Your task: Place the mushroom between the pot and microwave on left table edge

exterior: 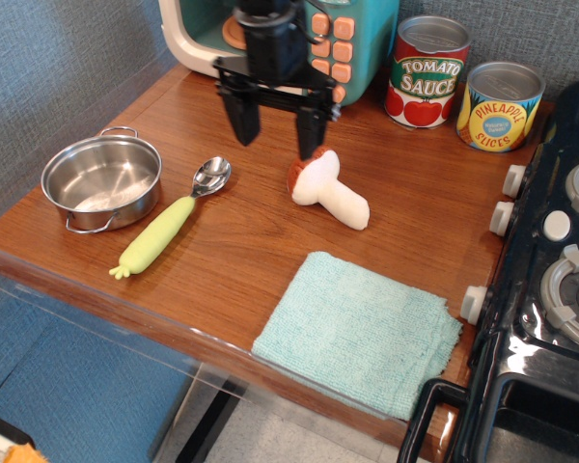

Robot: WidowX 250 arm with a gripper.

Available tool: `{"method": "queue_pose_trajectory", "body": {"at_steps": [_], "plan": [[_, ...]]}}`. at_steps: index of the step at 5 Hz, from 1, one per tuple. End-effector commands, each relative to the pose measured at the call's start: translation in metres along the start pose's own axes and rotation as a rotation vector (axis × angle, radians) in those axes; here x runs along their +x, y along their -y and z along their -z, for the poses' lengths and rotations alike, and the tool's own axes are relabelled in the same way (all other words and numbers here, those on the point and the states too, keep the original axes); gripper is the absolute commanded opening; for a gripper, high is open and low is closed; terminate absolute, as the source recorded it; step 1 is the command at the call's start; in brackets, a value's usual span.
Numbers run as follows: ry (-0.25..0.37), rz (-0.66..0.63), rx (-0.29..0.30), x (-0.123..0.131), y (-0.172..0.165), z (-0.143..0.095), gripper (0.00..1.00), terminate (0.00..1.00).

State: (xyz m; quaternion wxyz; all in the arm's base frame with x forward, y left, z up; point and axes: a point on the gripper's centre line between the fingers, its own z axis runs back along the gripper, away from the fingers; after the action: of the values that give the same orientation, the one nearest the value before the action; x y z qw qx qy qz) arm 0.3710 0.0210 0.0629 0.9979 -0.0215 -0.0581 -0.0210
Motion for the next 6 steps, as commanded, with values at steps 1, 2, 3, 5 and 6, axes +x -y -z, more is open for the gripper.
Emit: {"method": "queue_pose_trajectory", "body": {"at_steps": [1, 2, 3, 5, 6], "plan": [[0.05, 0.007, 0.014, 0.02, 0.013, -0.001, 1.0, 0.0], [0.052, -0.007, 0.004, 0.017, 0.013, 0.004, 1.0, 0.0], [0.053, -0.018, 0.013, 0.015, 0.012, 0.006, 1.0, 0.0], [0.044, -0.053, 0.01, 0.006, 0.01, 0.008, 0.0, 0.0], [0.025, -0.054, -0.002, 0.003, 0.007, 0.009, 0.0, 0.0]]}}
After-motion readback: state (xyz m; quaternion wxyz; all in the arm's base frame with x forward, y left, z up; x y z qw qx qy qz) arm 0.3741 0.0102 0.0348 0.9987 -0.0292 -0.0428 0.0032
